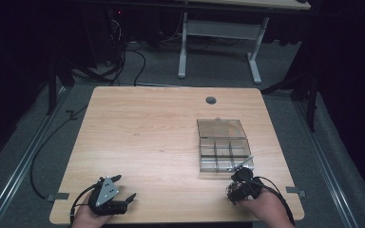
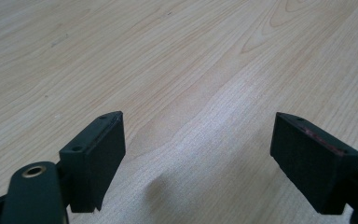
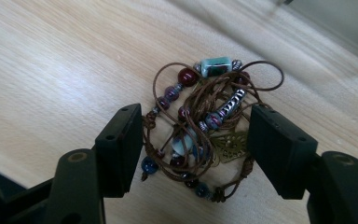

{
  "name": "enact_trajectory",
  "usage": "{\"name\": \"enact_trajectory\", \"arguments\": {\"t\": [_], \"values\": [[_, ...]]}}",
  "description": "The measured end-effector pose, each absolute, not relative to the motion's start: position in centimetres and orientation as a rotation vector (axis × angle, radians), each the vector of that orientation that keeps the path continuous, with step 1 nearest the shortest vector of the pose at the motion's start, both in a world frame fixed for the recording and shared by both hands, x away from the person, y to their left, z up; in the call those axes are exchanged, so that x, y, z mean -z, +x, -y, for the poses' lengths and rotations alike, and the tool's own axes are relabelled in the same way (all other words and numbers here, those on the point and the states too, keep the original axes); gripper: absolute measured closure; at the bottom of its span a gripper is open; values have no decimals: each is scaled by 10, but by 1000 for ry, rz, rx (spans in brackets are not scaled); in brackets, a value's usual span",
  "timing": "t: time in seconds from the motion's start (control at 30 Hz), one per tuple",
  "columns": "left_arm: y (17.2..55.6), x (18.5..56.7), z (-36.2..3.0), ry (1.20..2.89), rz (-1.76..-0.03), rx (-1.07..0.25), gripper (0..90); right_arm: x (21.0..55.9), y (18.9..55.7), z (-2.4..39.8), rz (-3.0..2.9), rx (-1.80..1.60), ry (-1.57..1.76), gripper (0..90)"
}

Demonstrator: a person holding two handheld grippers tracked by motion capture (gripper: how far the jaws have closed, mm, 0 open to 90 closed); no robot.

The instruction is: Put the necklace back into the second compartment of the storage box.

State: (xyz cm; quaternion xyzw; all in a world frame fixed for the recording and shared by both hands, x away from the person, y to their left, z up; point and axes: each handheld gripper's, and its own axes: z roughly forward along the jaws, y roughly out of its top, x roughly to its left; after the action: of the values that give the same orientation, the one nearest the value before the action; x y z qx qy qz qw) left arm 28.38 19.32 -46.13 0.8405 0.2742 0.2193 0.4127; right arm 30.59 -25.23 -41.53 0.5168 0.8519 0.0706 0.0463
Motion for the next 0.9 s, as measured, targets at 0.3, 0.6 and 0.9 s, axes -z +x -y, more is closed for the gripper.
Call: {"name": "enact_trajectory", "arguments": {"t": [0.3, 0.6, 0.9], "values": [[284, 461, -193, 2117, -688, -551, 183, 413, 308, 253, -2605, -182, 1552, 740], [284, 461, -193, 2117, -688, -552, 183, 411, 309, 258, -2623, -185, 1532, 811], [284, 461, -193, 2119, -685, -552, 182, 391, 312, 265, -2623, -232, 1544, 814]]}}
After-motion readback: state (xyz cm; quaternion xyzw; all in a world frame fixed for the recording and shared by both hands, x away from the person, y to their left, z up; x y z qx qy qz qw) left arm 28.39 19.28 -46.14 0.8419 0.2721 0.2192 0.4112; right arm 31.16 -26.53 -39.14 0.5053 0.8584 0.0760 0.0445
